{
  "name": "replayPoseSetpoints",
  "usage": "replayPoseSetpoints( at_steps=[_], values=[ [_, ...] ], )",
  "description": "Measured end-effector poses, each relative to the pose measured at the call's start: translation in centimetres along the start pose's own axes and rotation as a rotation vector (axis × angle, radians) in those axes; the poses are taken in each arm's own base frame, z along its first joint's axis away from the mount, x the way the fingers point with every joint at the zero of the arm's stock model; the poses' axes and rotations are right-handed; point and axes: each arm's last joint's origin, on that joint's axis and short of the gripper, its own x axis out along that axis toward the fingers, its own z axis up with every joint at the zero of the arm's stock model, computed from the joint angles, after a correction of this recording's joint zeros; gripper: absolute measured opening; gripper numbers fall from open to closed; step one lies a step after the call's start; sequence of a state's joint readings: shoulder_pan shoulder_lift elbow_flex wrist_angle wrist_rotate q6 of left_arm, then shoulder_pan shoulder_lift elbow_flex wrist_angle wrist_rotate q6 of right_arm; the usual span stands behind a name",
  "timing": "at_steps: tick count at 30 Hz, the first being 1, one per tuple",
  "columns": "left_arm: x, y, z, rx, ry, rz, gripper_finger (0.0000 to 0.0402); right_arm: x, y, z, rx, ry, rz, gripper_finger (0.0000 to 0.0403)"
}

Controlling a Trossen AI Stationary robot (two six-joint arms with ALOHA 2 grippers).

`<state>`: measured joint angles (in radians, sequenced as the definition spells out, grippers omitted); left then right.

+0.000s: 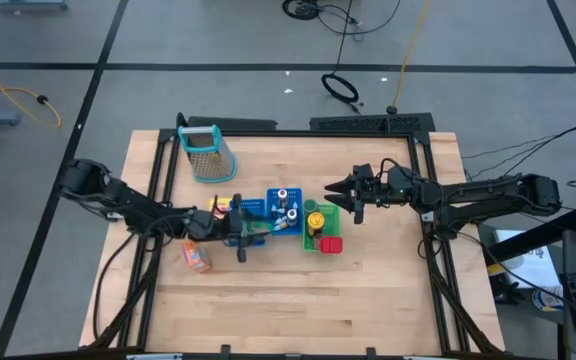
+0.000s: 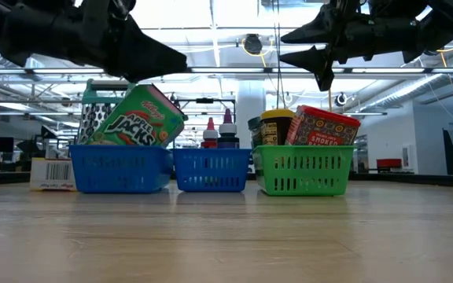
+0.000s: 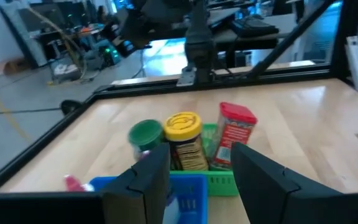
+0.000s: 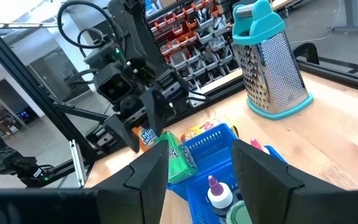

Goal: Pick & Place Kitchen Items
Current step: Put the green cereal box into the left blue bin, then put the yellow cereal box into the left blue bin

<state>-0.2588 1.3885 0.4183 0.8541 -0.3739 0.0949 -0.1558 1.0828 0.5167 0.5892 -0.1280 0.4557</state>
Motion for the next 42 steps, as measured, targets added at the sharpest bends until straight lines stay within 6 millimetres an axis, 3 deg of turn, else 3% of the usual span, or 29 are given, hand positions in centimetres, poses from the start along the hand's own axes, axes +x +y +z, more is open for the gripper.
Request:
replayPoseSetpoints(
  at_steps=[10, 23, 42],
  values=[
    [-1.7, 0.9, 1.0, -0.1, 0.077, 0.067, 0.0172, 0.0, -0.1, -0.1, -0.008, 0.011, -0.005, 0.0169],
    [-3.4, 0.4, -0.1, -0.144, 0.259, 0.105, 0.0172, 0.0, -0.1, -0.1, -0.027, 0.012, -0.006, 0.0169],
    [-7.4, -0.2, 1.2, -0.132, 0.263, 0.181, 0.0172, 0.0, -0.1, -0.2, -0.029, 0.016, -0.008, 0.0169]
  ],
)
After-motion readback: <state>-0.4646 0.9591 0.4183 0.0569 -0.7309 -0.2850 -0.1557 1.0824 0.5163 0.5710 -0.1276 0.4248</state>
